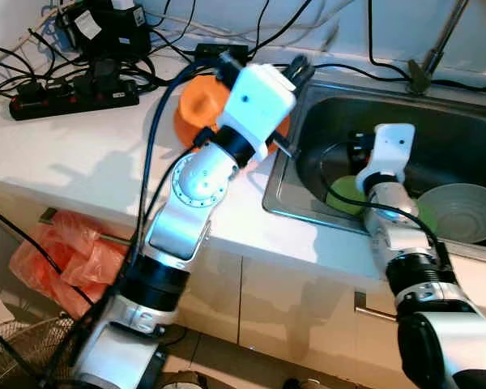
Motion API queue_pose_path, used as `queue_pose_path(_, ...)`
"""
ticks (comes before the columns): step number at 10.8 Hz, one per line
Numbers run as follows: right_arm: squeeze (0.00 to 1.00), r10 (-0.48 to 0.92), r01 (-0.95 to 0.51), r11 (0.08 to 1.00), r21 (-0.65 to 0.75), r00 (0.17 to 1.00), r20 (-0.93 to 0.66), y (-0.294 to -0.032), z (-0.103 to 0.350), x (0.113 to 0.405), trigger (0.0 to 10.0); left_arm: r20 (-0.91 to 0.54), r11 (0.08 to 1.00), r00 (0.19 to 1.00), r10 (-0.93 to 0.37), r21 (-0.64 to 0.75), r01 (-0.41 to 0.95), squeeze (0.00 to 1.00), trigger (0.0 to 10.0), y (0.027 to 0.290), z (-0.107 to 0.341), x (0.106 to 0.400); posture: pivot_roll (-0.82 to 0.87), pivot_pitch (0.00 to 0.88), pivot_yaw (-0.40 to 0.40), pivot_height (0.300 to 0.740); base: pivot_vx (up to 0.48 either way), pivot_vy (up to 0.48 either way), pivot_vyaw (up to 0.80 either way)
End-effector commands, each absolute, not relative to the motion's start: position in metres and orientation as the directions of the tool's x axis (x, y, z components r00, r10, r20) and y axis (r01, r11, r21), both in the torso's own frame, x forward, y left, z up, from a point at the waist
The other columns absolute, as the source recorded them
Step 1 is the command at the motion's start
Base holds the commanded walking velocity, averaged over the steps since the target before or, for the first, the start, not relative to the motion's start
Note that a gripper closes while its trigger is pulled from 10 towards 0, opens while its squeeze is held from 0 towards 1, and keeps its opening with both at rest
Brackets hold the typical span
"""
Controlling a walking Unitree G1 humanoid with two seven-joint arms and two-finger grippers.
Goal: Kitchen organization
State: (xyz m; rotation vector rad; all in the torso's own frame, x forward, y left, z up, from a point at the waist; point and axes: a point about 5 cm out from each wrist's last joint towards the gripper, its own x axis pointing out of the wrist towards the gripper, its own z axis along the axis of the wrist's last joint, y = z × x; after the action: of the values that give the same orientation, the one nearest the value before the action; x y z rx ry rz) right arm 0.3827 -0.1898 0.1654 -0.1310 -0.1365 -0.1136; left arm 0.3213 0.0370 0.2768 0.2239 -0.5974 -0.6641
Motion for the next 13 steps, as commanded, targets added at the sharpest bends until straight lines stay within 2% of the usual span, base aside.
queue_pose_path(1,0.0,-0.11,0.14,0.977,-0.161,0.977,0.182,-0.193,0.172,0.382,10.0,0.453,0.77,0.624,-0.637,0.34,0.539,0.0,10.0,0.039,0.279,0.319,0.1,0.064,0.011,0.74,0.0,0.0,0.0)
queue_pose_path(3,0.0,-0.06,0.145,0.933,-0.329,0.965,0.254,-0.197,0.181,0.38,10.0,0.407,0.747,0.635,-0.656,0.228,0.625,0.0,10.0,0.038,0.269,0.32,0.09,0.07,0.014,0.74,0.0,0.0,0.0)
queue_pose_path(5,0.0,0.071,0.1,0.827,-0.554,0.958,0.279,-0.197,0.184,0.376,10.0,0.363,0.709,0.62,-0.695,0.204,0.675,0.0,10.0,0.031,0.261,0.315,0.08,0.076,0.015,0.74,0.0,0.0,0.0)
queue_pose_path(9,0.0,0.284,-0.033,0.721,-0.692,0.925,0.252,-0.191,0.174,0.363,10.0,0.327,0.685,0.613,-0.719,0.185,0.705,0.0,10.0,0.028,0.255,0.312,0.07,0.083,0.016,0.74,0.0,0.0,0.0)
queue_pose_path(10,0.0,0.297,-0.041,0.712,-0.701,0.922,0.247,-0.191,0.172,0.362,10.0,0.321,0.683,0.613,-0.721,0.184,0.707,0.0,10.0,0.028,0.254,0.312,0.07,0.083,0.016,0.74,0.0,0.0,0.0)
queue_pose_path(11,1.0,0.304,-0.044,0.718,-0.695,0.918,0.256,-0.191,0.173,0.361,10.0,0.317,0.68,0.613,-0.724,0.183,0.71,0.0,10.0,0.027,0.254,0.312,0.07,0.083,0.016,0.74,0.0,0.0,0.0)
queue_pose_path(13,1.0,0.326,-0.032,0.7,-0.713,0.903,0.28,-0.189,0.176,0.359,10.0,0.304,0.673,0.61,-0.732,0.181,0.718,0.0,10.0,0.027,0.252,0.311,0.07,0.078,0.02,0.74,0.0,0.0,0.0)
